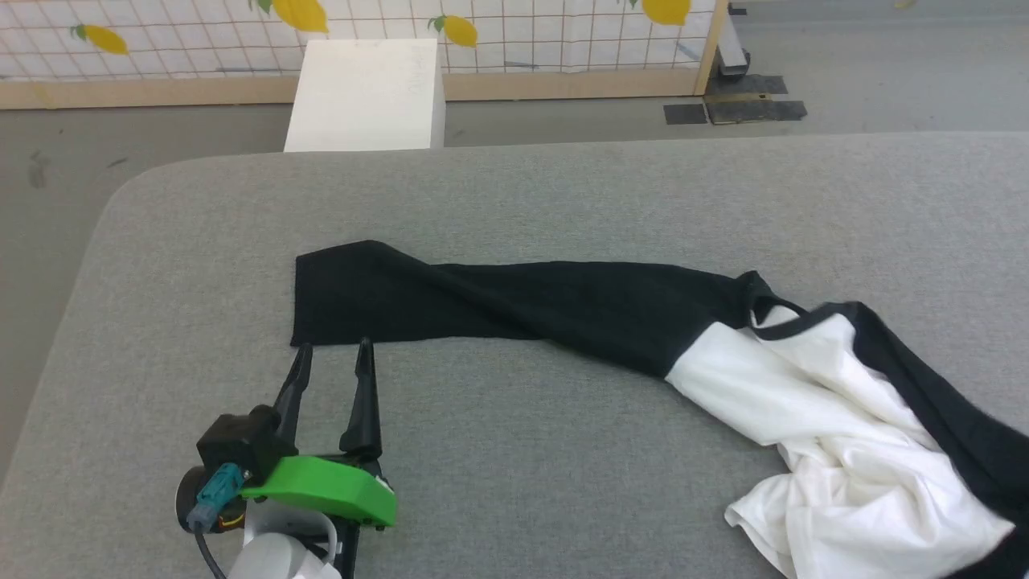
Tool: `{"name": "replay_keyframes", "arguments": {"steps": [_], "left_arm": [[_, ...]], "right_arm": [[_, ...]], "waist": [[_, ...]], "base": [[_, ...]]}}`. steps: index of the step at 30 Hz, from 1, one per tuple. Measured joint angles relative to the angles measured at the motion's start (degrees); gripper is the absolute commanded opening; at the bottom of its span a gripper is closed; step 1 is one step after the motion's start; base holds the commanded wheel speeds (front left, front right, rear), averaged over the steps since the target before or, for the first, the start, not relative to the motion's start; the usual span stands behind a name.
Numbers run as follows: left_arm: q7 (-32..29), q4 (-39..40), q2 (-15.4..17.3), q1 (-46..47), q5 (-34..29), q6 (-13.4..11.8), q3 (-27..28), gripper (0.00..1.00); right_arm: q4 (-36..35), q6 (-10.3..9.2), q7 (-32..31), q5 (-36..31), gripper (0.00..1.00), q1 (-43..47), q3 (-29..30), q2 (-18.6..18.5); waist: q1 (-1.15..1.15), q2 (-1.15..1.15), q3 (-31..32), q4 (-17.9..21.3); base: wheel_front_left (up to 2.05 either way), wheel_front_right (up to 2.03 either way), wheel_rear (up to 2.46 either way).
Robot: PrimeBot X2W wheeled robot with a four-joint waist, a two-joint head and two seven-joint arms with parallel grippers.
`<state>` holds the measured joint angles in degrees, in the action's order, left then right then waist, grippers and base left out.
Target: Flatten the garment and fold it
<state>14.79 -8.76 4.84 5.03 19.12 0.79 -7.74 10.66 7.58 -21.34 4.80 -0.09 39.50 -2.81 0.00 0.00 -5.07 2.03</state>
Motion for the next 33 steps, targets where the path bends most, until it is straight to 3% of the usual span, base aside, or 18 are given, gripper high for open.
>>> {"name": "replay_keyframes", "arguments": {"steps": [3, 7, 13, 22, 32, 33], "left_arm": [[0.0, -0.42, -0.22, 0.0, -0.02, 0.46, 0.25, 1.0], [0.0, -1.83, -0.65, 0.73, -0.22, 1.25, -0.69, 1.0], [-3.3, -5.73, -0.9, 9.36, -1.88, 2.31, -5.11, 1.0], [-21.01, -19.49, -1.44, 24.78, -4.95, 5.2, -15.86, 1.0], [-43.31, -29.99, -0.77, 33.98, -6.1, 5.2, -18.82, 1.0], [-45.44, -30.19, -0.74, 34.76, -6.04, 5.2, -18.96, 0.72]], "right_arm": [[-2.11, -0.01, 5.13, -0.4, 1.0, -0.24, -4.68, -0.09], [-7.75, -0.01, 13.05, -1.49, 1.0, -0.12, -15.25, -0.08], [-11.87, -0.01, 21.25, -1.62, 1.0, 0.35, -27.46, -0.07], [-11.72, -0.01, 23.39, 0.36, 1.0, 0.18, -34.7, -0.04], [-11.55, -0.01, 24.24, 2.34, 1.0, -1.41, -37.08, -0.05], [-11.49, -0.01, 24.34, 2.36, 1.0, -1.44, -37.06, -0.07]], "waist": [[0.0, 0.0, 0.13, 0.88], [0.0, 0.0, 0.04, 2.47], [0.0, 0.0, -1.33, 5.22], [0.0, 0.0, -5.73, 9.01], [0.0, 0.0, -9.94, 13.1], [0.0, 0.0, -10.31, 13.37]], "base": [[0.0, 0.0, 0.0], [0.0, 0.0, 0.0], [0.0, 0.0, 0.0], [0.0, 0.0, 0.0], [0.0, 0.0, 0.0], [0.0, 0.0, 0.0]]}}
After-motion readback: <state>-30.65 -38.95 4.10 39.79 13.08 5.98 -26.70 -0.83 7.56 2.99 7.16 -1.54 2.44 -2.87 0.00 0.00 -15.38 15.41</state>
